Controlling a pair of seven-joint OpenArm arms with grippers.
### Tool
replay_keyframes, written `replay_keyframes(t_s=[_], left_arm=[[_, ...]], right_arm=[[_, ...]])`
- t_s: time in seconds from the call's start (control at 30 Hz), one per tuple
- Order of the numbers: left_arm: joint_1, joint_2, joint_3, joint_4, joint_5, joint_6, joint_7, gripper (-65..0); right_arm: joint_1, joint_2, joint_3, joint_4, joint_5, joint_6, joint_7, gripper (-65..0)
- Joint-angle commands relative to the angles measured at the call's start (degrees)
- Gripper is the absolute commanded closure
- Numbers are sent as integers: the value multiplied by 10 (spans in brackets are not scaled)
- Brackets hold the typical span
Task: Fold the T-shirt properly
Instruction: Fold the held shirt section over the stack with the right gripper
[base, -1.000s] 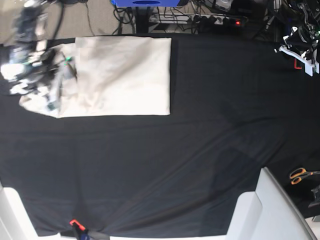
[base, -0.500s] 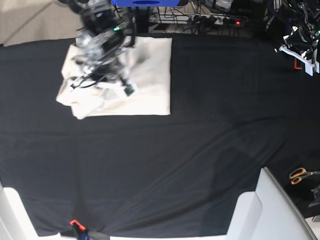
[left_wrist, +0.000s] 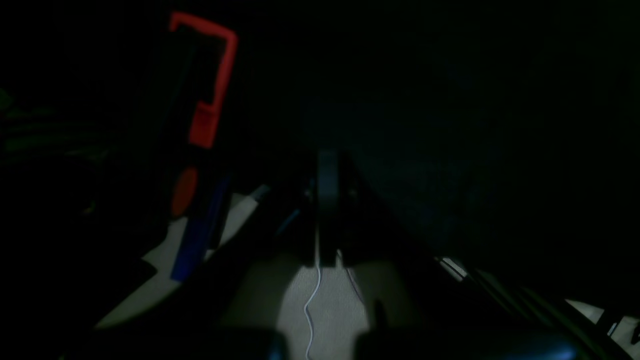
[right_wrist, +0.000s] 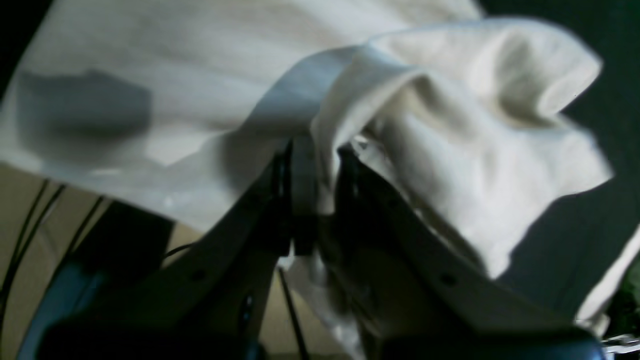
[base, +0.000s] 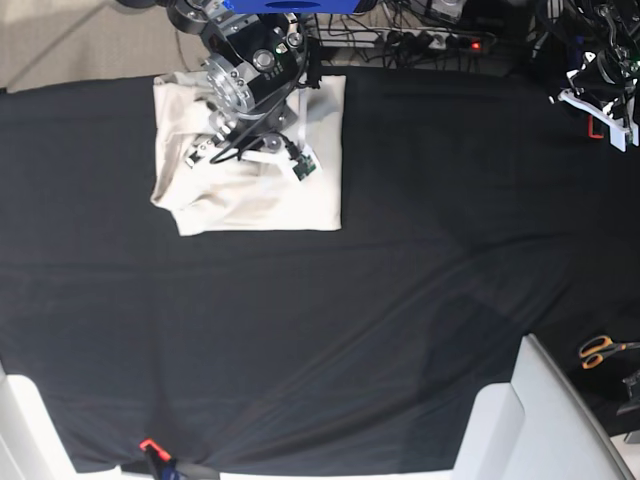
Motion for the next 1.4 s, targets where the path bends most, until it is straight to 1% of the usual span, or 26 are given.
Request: replay_keyframes(t_s=[0.0,0.2,0.27,0.57,0.6,0.73,0.77,0.8,0.83,0.87,1.0,1.07,1.1,1.17,1.2,1.3,1.33,1.37], left_arm=[[2,-11,-4,10,-5,0,-6,0],[2,-11,-4,10,-5,0,-6,0],[2,-11,-4,10,-5,0,-6,0],[2,-11,-4,6,-5,0,-6,0],[2,-11,-4,6,-5,0,-6,0],[2,-11,-4,5,-5,0,-6,0],[2,-11,-4,5,-5,0,-6,0],[2,-11,-4,5,-5,0,-6,0],[2,-11,-4,5,-5,0,-6,0],[2,-11,-4,5,-5,0,-6,0],[2,-11,-4,5,-5,0,-6,0],[2,-11,-4,5,-5,0,-6,0],[2,-11,-4,5,-5,0,-6,0],[2,-11,-4,5,-5,0,-6,0],[1,-11,-4,5,-5,0,-6,0],[0,-11,-4,5,-5,0,-6,0],[0,-11,-4,5,-5,0,-6,0],[0,-11,-4,5,-5,0,-6,0]], right_arm=[[10,-30,-18,-5,-15,-23,9,-8],[40,-26,-18,-15,65,-22,11,-8],[51,-26,-18,-15,81,-22,11,-8],[67,-30,-14,-17,89,-22,11,-12],[67,-30,-12,-17,98,-22,11,-14],[78,-27,-12,-16,177,-22,11,-17],[82,-27,-12,-17,203,-22,11,-27],[85,-27,-12,-17,228,-22,11,-51],[87,-26,-12,-17,254,-22,11,-89],[93,-25,-12,-17,279,-22,11,-144],[107,-24,-12,-16,346,-21,11,-351],[117,-17,-14,-12,374,-20,10,-417],[122,-13,-16,-11,385,-20,10,-429],[127,-8,-17,5,404,-20,10,-431],[129,0,-18,27,411,-19,10,-431],[129,42,-14,113,413,-21,27,-428],[127,66,-12,143,413,-22,33,-408],[127,90,-12,163,413,-25,36,-363]])
